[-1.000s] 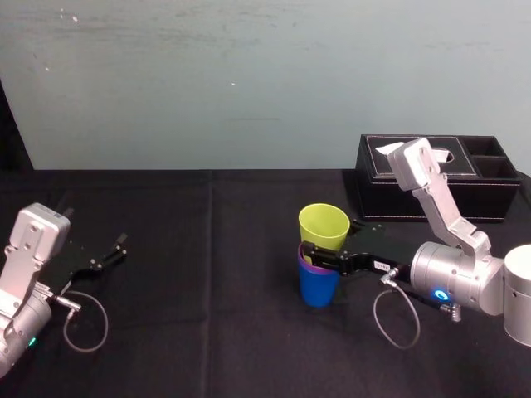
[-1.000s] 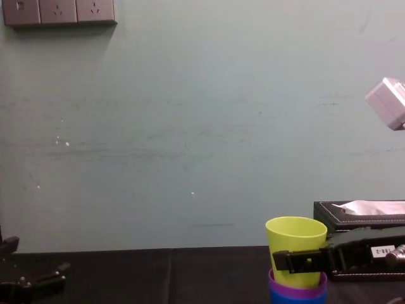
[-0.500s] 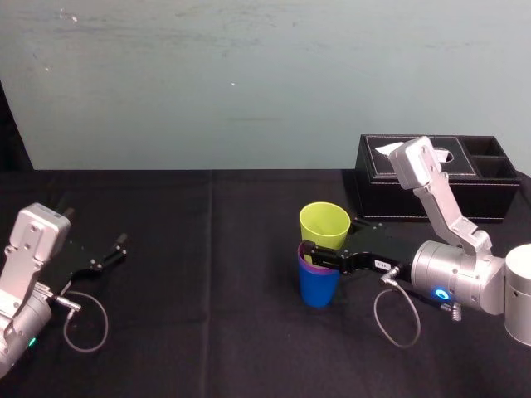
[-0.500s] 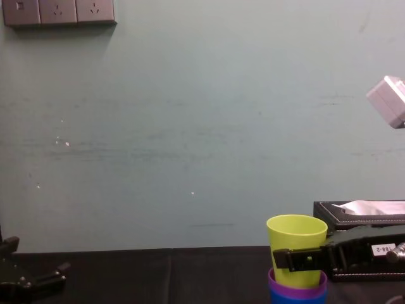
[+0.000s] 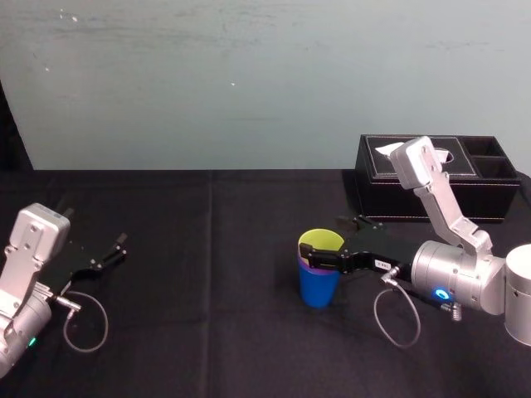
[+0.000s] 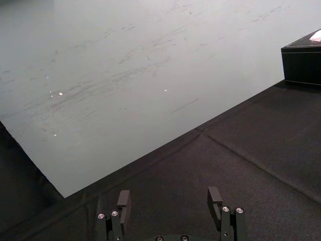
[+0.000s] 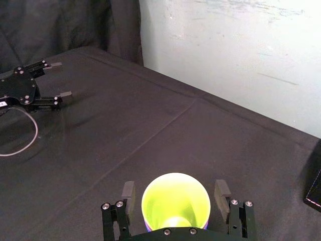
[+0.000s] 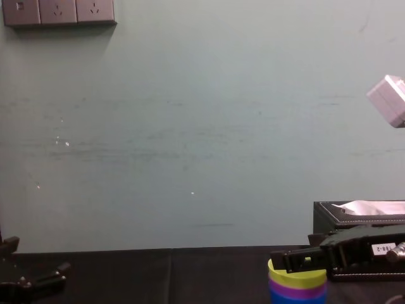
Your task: Stack the three plastic cups sequentially using one hand.
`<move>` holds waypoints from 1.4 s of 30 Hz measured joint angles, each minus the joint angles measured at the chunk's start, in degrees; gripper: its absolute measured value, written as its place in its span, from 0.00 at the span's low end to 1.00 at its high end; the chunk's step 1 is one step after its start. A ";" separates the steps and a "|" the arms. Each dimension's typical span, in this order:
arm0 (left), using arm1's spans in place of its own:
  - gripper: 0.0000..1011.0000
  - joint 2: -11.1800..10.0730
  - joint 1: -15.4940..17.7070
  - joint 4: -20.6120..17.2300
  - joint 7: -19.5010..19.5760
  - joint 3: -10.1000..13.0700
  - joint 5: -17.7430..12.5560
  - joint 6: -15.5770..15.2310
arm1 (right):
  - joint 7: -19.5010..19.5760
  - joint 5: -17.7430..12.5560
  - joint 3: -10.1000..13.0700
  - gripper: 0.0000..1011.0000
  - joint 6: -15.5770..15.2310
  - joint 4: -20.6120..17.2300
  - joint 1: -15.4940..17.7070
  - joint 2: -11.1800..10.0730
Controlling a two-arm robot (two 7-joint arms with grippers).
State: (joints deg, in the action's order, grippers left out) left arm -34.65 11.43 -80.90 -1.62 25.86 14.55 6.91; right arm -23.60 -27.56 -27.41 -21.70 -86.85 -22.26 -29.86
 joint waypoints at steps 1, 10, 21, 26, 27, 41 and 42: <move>0.99 0.00 0.00 0.00 0.00 0.00 0.00 0.00 | 0.00 0.00 0.00 0.99 0.00 0.00 0.01 0.00; 0.99 0.00 0.00 0.00 0.00 0.00 0.00 0.00 | 4.88 3.41 2.48 0.99 6.71 -4.11 3.17 0.55; 0.99 0.00 0.00 0.00 0.00 0.00 0.00 0.00 | 18.48 3.92 10.74 0.99 9.48 -6.51 12.56 5.37; 0.99 0.00 0.00 0.00 0.00 0.00 0.00 0.00 | 22.27 4.09 12.77 0.99 9.22 -5.81 15.11 7.56; 0.99 0.00 0.00 0.00 0.00 0.00 0.00 0.00 | 22.51 4.16 12.94 0.99 9.18 -5.63 15.31 7.76; 0.99 0.00 0.00 0.00 0.00 0.00 0.00 0.00 | 21.61 4.74 13.70 0.99 8.29 -3.86 15.83 8.77; 0.99 0.00 0.00 0.00 0.00 0.00 0.00 0.00 | 21.63 4.75 13.70 0.99 8.29 -3.87 15.83 8.78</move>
State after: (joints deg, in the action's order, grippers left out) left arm -34.65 11.43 -80.90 -1.62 25.86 14.55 6.90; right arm -1.98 -22.82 -13.71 -13.41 -90.71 -6.43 -21.08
